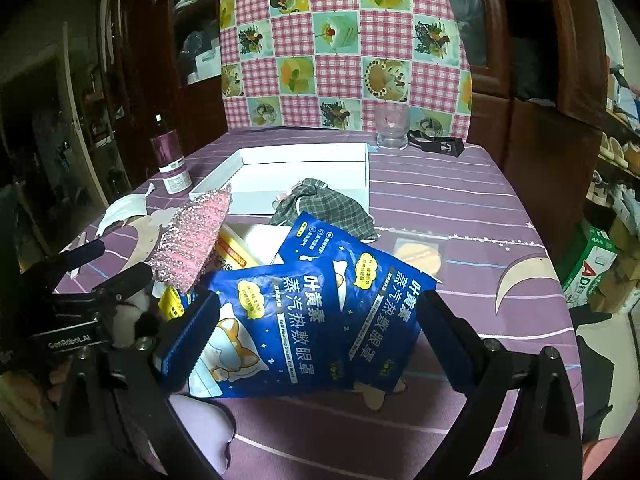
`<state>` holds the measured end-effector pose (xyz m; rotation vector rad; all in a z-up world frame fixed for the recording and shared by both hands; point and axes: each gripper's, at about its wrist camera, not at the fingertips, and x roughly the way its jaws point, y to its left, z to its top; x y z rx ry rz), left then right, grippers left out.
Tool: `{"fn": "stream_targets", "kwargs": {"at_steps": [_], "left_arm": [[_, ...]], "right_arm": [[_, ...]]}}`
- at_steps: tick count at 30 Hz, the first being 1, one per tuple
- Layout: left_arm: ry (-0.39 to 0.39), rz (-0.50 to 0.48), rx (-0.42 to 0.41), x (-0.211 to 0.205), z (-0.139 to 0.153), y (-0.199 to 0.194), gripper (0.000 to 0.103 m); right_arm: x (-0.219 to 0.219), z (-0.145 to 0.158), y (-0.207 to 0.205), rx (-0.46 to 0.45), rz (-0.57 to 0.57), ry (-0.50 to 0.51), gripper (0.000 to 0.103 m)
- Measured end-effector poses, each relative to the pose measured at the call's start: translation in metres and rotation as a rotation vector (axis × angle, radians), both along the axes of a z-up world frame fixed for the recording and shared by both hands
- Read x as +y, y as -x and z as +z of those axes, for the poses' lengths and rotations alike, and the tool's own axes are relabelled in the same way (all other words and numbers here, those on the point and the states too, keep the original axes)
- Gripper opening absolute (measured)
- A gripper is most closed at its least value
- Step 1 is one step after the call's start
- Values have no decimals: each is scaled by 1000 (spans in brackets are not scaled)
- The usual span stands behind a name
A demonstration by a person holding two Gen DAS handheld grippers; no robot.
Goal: Organize soft objects
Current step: 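Close the right gripper on the pink scouring pad's edge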
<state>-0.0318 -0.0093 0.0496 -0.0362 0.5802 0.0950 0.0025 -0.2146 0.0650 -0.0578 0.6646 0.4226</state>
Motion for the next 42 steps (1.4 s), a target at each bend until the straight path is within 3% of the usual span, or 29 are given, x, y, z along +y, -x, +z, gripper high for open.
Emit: {"fn": "stream_targets", "kwargs": {"at_steps": [17, 19, 25, 28, 34, 42], "left_arm": [[10, -3, 3, 1, -1, -1, 103], [12, -4, 2, 1, -1, -1, 103], [48, -10, 11, 6, 3, -5, 103], [74, 9, -5, 11, 11, -3, 103], [22, 63, -11, 13, 38, -3, 103], [-27, 90, -54, 17, 88, -3, 103]], "right_arm": [[3, -1, 1, -10, 10, 16, 95], [4, -1, 1, -7, 14, 19, 84], [-4, 4, -6, 43, -12, -32, 79], [-12, 18, -3, 41, -19, -35, 79], [-14, 51, -5, 36, -39, -18, 79], [6, 96, -19, 107, 10, -139, 72]]}}
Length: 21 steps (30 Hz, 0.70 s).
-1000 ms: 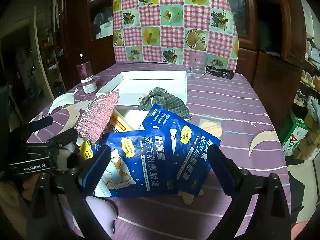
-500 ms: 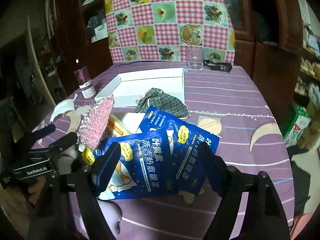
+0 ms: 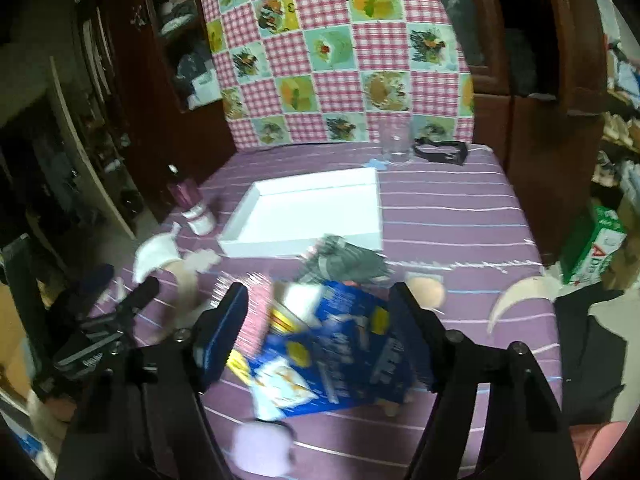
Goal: Organize soft objects
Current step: 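Close the right gripper on the pink scouring pad's edge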
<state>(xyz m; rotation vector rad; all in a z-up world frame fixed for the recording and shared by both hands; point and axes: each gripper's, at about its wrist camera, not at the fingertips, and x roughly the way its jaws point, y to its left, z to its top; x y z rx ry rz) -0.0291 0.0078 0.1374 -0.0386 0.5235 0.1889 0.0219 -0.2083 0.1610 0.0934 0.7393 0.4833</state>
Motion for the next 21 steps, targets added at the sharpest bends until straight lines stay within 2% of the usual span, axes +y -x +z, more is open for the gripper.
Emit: {"fn": "stream_targets", "kwargs": {"at_steps": [4, 9, 11, 16, 19, 21], "left_arm": [[25, 1, -10, 4, 6, -12, 103], [81, -14, 29, 11, -20, -38, 103], [79, -10, 22, 12, -32, -40, 103], [71, -16, 27, 17, -56, -36, 103], [37, -6, 73, 17, -66, -38, 103], [45, -15, 100, 17, -70, -42, 101]], "right_arm": [[19, 4, -8, -7, 29, -50, 68], [34, -22, -30, 77, 70, -149, 58], [40, -34, -35, 104, 96, -164, 57], [51, -63, -44, 155, 131, -104, 57], [47, -81, -49, 228, 142, -141, 57], [42, -87, -50, 258, 146, -184, 57]]}}
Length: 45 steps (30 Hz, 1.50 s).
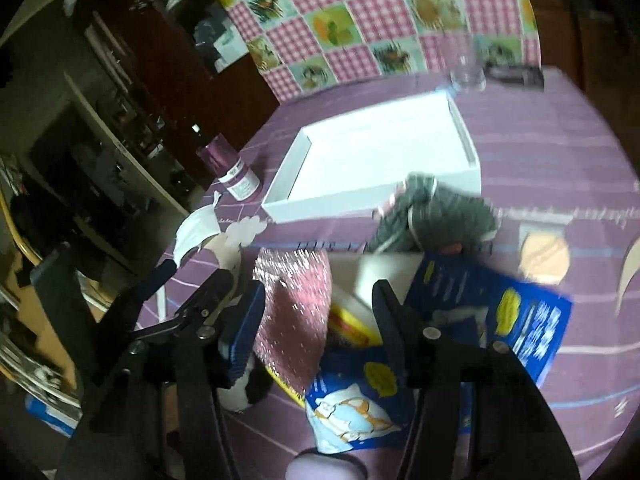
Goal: Organize soft objects
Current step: 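Close the right gripper on the pink scouring pad's edge, then lift the pad with the right gripper while the left gripper grasps the white plush dog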
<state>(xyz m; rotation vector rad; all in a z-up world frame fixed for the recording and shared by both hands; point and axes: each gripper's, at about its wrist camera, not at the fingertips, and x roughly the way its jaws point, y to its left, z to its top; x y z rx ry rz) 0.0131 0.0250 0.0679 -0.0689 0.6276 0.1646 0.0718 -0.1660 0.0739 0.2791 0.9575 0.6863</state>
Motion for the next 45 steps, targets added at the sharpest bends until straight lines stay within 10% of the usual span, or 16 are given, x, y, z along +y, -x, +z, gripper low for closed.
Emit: {"fn": "stream_targets", "kwargs": {"at_steps": [20, 25, 30, 38, 45], "left_arm": [[7, -17, 67, -6, -13, -8, 96], [17, -18, 68, -7, -14, -8, 96], [14, -18, 65, -8, -14, -9, 96], [-20, -15, 59, -11, -13, -8, 96], [7, -23, 36, -8, -10, -4, 96]], "right_arm": [[16, -3, 14, -60, 74, -124, 52], [28, -8, 16, -89, 164, -101, 87], [32, -6, 21, -76, 166, -39, 88], [21, -14, 16, -30, 142, -123, 23], [17, -7, 20, -88, 143, -147, 19]]}}
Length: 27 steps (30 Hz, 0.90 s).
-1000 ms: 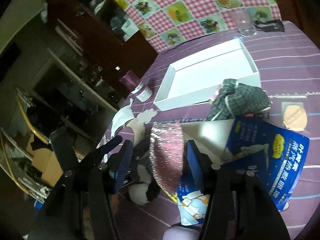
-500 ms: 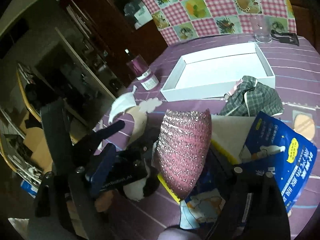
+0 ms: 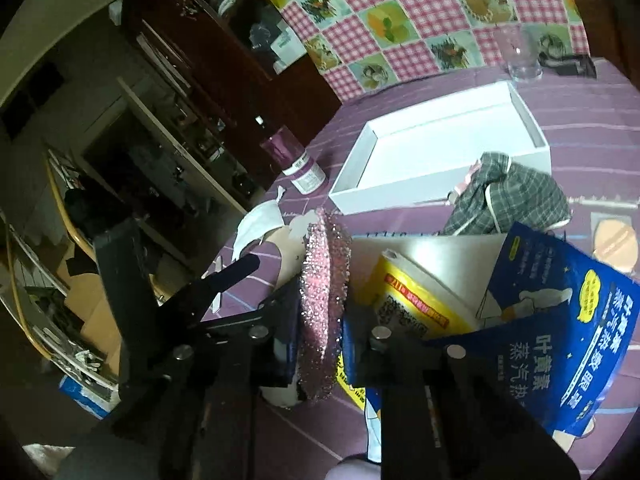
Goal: Organize soft objects
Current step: 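Lift the pad with the right gripper while the left gripper grasps the white plush dog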
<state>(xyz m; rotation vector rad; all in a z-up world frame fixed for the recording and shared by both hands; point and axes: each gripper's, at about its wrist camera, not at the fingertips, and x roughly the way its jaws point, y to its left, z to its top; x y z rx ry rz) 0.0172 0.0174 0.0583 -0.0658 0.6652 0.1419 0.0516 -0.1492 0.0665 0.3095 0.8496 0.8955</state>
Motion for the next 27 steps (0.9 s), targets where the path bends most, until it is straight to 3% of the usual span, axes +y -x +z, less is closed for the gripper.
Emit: {"fn": "stream_targets", "kwargs": {"at_steps": [11, 15, 19, 27], "left_arm": [[-28, 35, -101, -6, 14, 29, 98], [17, 72, -64, 5, 13, 36, 98], [-3, 147, -57, 15, 9, 47, 98], [105, 135, -19, 24, 3, 66, 98]], "right_arm": [[-6, 13, 8, -84, -32, -52, 19], [-7, 15, 10, -95, -51, -35, 19], [-5, 15, 10, -99, -38, -20, 19], [-1, 14, 11, -102, -21, -6, 19]]}}
